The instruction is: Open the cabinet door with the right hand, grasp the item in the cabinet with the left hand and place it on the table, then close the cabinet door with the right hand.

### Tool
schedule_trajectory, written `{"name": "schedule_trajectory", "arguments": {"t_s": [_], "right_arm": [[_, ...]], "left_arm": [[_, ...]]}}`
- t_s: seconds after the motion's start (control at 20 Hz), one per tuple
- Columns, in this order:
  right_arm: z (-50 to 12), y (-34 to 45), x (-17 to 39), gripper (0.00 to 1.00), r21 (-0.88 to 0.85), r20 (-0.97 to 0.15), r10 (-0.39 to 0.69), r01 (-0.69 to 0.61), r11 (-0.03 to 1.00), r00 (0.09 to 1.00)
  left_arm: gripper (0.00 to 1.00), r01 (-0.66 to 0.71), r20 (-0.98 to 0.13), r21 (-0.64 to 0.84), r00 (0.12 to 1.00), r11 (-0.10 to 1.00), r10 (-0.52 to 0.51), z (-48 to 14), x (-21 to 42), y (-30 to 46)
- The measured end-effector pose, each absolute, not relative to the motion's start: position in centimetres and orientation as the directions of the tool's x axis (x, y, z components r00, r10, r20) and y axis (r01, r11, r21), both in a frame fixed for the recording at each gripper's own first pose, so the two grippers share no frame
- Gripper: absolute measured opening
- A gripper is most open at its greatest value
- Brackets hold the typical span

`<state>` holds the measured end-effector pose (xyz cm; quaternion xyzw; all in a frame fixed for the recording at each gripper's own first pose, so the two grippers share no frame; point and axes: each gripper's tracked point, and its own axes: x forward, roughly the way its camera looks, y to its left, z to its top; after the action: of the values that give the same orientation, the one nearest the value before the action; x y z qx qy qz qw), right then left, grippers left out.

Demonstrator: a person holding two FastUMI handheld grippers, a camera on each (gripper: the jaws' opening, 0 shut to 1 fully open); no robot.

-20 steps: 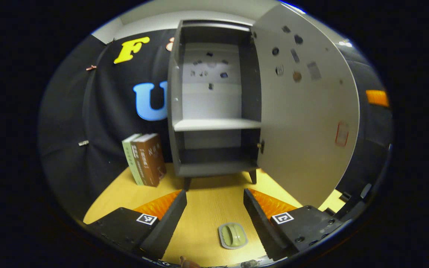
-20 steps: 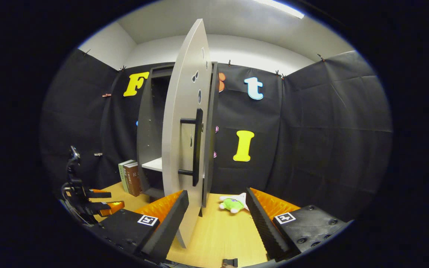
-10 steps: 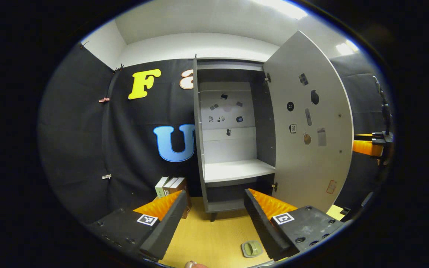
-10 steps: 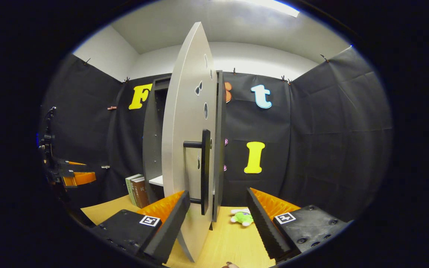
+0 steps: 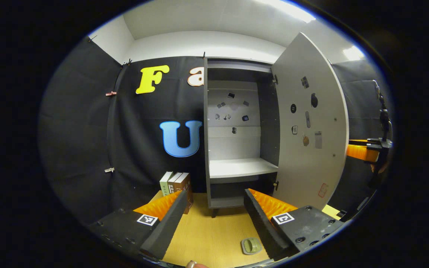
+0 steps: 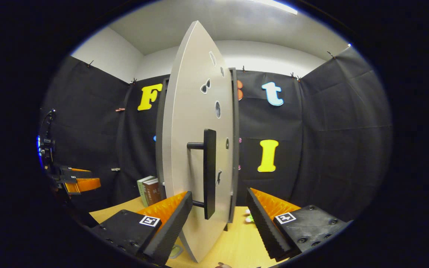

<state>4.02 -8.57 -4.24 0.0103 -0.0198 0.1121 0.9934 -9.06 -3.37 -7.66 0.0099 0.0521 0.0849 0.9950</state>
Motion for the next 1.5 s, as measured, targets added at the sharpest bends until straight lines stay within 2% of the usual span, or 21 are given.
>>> {"name": "schedule_trajectory", "arguments": {"t_s": [0.05, 0.1, 0.15, 0.35, 0.5, 0.75, 0.8, 0.9, 1.25, 1.5], "right_arm": [[-4.5, -6.6, 4.7, 1.0, 0.031, 0.046, 0.273, -0.274, 0.961, 0.961], [-4.9, -4.9, 5.7, 1.0, 0.03, 0.038, 0.317, -0.318, 0.948, 0.948], [-5.5, -3.5, 6.1, 0.95, 0.029, 0.021, 0.354, -0.355, 0.935, 0.935], [-4.3, 0.4, 4.8, 0.96, 0.02, 0.06, 0.466, -0.468, 0.883, 0.883], [-4.7, -1.0, 4.6, 0.97, -0.03, 0.059, 0.435, -0.434, 0.9, 0.898], [-4.9, -1.5, 5.3, 0.97, -0.005, 0.061, 0.396, -0.396, 0.918, 0.916], [-5.0, -1.4, 5.8, 0.94, -0.013, 0.056, 0.392, -0.392, 0.92, 0.918], [-5.0, -0.7, 6.2, 0.98, -0.014, 0.057, 0.406, -0.406, 0.914, 0.912], [-5.7, 0.9, 8.1, 0.95, -0.036, 0.057, 0.444, -0.443, 0.896, 0.894], [-6.4, 6.7, 10.6, 0.96, -0.012, 0.037, 0.542, -0.542, 0.841, 0.84]], "left_arm": [[0.96, -0.18, -0.106, 0.02, 0.978, 0.983, 0.182, -7.8, -9.4, -3.0], [0.96, -0.192, -0.11, 0.015, 0.975, 0.981, 0.193, -8.0, -9.8, -2.5], [0.96, -0.202, -0.118, 0.012, 0.972, 0.979, 0.202, -8.2, -10.1, -2.3], [0.96, -0.24, -0.115, 0.026, 0.964, 0.97, 0.241, -7.6, -10.6, -1.3], [0.97, -0.225, -0.108, 0.022, 0.968, 0.974, 0.226, -7.3, -9.9, -1.5], [0.97, -0.2, -0.117, 0.008, 0.973, 0.98, 0.199, -7.7, -9.4, -2.4], [0.97, -0.201, -0.115, 0.006, 0.973, 0.98, 0.2, -7.5, -9.6, -2.3], [0.97, -0.216, -0.109, 0.01, 0.97, 0.976, 0.216, -7.3, -10.0, -1.8], [0.96, -0.297, -0.097, 0.031, 0.95, 0.954, 0.298, -6.5, -10.3, 1.0], [0.96, -0.376, -0.099, 0.038, 0.92, 0.926, 0.378, -5.9, -9.3, 3.5]]}}
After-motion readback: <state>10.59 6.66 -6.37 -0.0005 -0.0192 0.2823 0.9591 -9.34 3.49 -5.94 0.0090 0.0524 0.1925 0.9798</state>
